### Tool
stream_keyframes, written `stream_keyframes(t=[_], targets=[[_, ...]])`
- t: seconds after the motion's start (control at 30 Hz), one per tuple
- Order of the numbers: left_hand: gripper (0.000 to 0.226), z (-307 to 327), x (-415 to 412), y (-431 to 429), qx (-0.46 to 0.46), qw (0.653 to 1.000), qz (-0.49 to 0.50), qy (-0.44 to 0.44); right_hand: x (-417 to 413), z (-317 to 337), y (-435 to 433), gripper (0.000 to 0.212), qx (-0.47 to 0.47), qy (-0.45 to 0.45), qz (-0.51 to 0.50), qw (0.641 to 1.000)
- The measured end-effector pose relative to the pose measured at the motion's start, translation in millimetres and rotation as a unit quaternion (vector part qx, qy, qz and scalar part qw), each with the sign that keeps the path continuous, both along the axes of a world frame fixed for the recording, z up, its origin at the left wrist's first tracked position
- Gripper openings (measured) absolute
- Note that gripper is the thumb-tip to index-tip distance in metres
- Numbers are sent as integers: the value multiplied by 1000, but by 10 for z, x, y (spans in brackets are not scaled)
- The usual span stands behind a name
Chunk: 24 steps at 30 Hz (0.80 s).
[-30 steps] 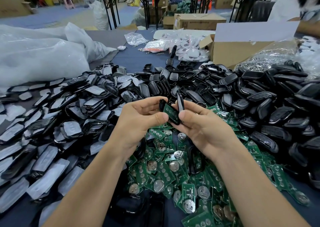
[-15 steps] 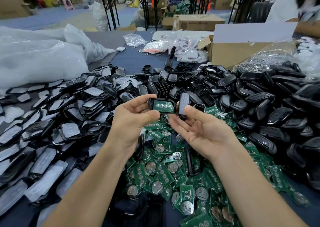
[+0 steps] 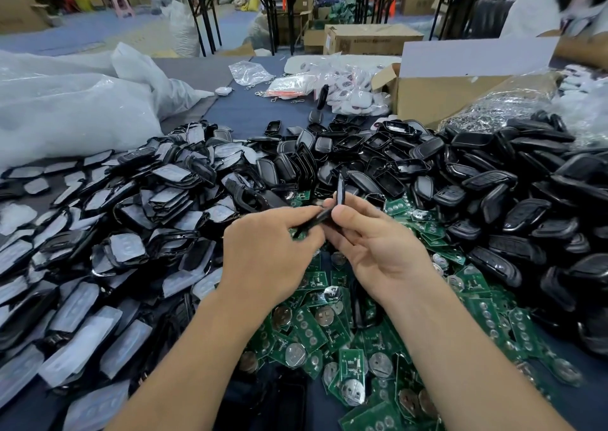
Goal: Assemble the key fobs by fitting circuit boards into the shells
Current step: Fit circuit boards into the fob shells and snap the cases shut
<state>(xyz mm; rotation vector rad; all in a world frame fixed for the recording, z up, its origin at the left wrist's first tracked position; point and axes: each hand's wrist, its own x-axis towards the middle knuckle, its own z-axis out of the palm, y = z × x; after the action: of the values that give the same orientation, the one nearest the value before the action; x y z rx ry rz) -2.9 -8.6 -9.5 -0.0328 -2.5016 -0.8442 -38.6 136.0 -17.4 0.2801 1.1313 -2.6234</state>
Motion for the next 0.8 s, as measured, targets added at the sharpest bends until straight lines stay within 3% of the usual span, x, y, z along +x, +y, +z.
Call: stream_keyframes(t=[0.17,0.23,0.33,0.4,0.5,0.6,0.8], targets=[[24,-57,-36,44,-116,992,11,44,39,-17,-40,35,127,69,-50,988],[17,-44,-42,37,-135,990,23,45,51,-9,-61,35,137,76,-50,986],[12,-38,-74,-59,-12,999,28,-27,60,17,-59,31,89,48,-36,994],[3,-29,-104,-109,88,995,33,-31,68,22,-65,31,98,42,-33,994],[24,-4,-106,-81,173,984,8,-39,116,10,-140,30,131,63,-15,989],[58,-56,-103,-76,200,977,-34,-66,133,-6,-165,30,159,82,-13,984],[63,-67,-131,-135,241,960,-95,-107,91,-30,-88,34,205,98,-21,974]])
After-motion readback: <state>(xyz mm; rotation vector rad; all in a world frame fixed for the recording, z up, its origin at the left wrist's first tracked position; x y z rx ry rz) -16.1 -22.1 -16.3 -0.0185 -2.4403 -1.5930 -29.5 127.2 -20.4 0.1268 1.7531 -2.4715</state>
